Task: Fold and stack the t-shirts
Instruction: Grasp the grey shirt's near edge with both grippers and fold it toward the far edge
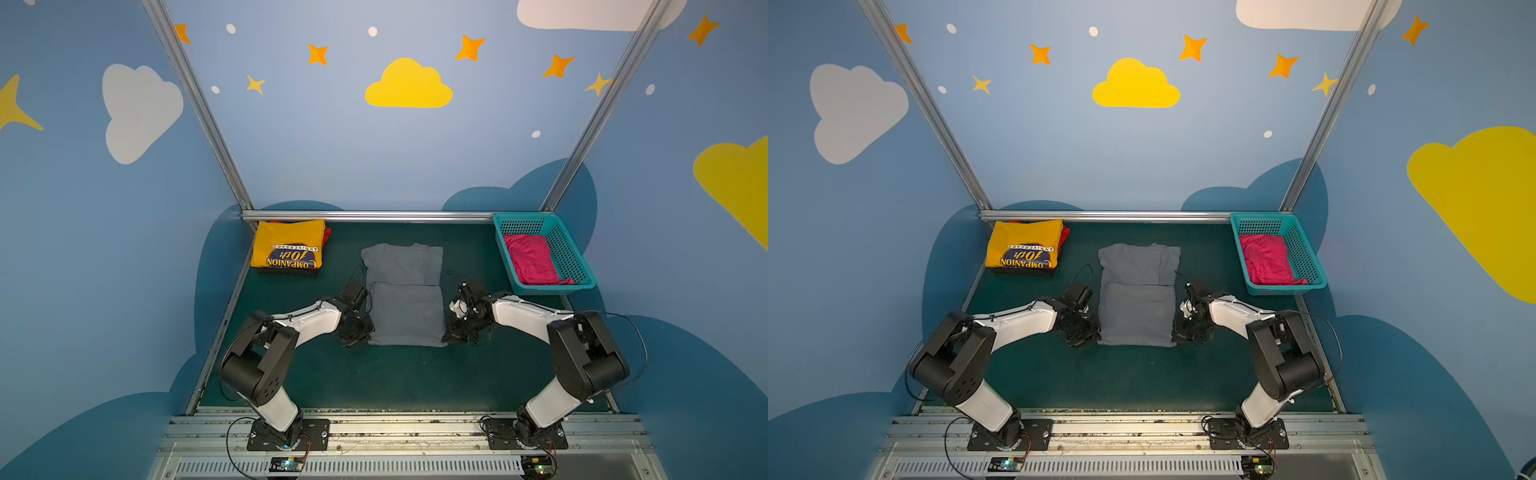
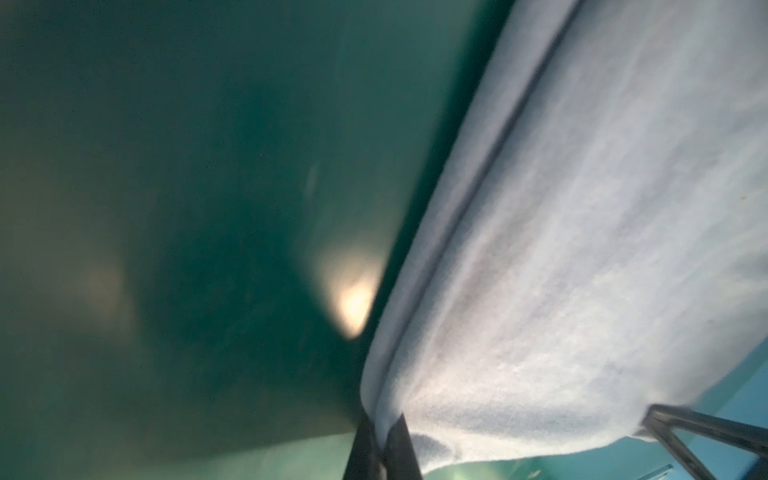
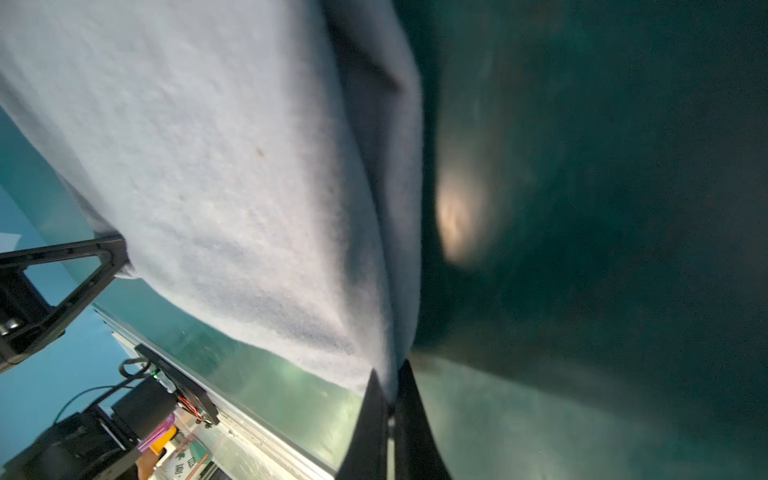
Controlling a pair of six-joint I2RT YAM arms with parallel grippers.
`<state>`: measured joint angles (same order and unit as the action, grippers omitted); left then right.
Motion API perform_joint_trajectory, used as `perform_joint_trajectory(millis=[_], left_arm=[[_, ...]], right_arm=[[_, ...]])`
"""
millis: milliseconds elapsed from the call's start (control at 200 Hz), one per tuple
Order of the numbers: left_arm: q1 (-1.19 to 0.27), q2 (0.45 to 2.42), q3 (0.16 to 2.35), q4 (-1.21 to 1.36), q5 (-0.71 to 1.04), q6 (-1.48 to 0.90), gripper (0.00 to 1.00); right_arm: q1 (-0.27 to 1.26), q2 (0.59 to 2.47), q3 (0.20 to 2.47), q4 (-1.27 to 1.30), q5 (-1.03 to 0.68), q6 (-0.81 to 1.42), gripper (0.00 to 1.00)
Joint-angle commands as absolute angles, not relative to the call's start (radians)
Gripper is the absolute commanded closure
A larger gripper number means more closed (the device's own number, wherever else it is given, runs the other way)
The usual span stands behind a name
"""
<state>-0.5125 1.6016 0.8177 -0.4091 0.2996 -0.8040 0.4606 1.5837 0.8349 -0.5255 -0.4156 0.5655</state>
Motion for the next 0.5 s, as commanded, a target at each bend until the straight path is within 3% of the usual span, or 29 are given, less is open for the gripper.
perform_joint_trajectory(millis=[0,280,496], left_arm=[[-0.554,1.530,0.750,-0.484,0.242,-0.882,0.95],[-0.720,1.297,0.608,-0.488,0.124,-1.083,0.95],[-0.762,1.235,0.618,-0.487,0.074,-1.102,0.95]], right_arm=[[0.490,1.482,0.770,-0.592,-0.369,0.612,1.00],[0.596,1.169,0.561,-0.643,-0.325,0.772,1.00],[0.620,1.074,0.545,-0.667,-0.316,0.799,1.00]])
